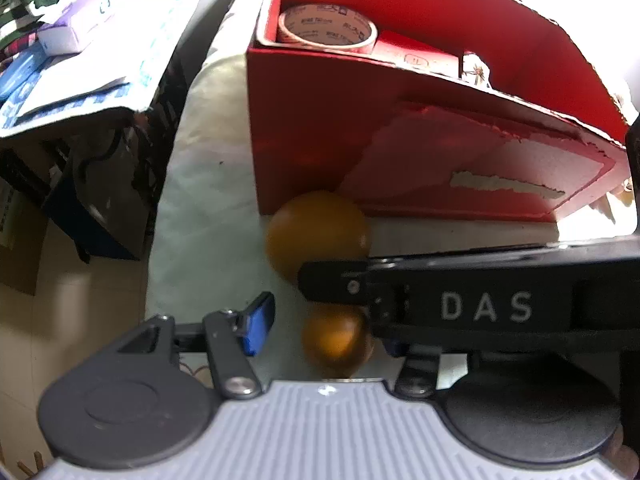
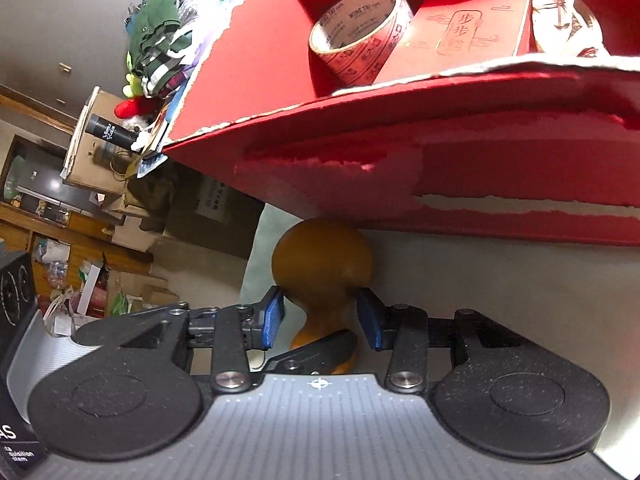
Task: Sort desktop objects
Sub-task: 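Move the right gripper down to the brown wooden gourd on the table, then close the right gripper on the neck of the gourd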
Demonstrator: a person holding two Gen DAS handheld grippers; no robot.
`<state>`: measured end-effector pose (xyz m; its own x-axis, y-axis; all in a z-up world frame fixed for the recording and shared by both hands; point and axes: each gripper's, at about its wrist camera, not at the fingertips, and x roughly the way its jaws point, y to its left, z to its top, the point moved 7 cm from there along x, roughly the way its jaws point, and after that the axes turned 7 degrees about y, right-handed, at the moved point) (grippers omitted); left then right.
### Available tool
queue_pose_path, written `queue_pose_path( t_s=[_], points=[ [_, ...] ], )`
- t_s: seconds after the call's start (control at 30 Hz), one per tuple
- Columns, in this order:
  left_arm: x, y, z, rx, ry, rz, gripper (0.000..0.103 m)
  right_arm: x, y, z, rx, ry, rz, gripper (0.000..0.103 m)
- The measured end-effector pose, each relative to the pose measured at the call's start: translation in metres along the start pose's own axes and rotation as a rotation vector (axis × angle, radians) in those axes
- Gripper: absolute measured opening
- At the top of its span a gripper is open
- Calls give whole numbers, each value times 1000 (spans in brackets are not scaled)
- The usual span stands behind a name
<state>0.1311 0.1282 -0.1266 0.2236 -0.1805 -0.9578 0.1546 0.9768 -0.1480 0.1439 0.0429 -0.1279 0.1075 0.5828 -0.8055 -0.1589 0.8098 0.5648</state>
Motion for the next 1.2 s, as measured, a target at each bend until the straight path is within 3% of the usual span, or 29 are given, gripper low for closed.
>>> queue_pose_path(
  t_s=[0.33,0.57,0.67,1.2],
  points=[
    [8,0,0,-1,27,-17,50,3,0,1,-21,13,25,46],
    [12,3,-1,-22,37,-56,36,9,0,2,-18,40,40,44],
    [11,2,-3,-19,31,-69,36,9,-2,1,-14,41,49,43],
    [11,-49,-11,133,29,-150,37,-21,-30,-14,59,5,51,30]
  ],
)
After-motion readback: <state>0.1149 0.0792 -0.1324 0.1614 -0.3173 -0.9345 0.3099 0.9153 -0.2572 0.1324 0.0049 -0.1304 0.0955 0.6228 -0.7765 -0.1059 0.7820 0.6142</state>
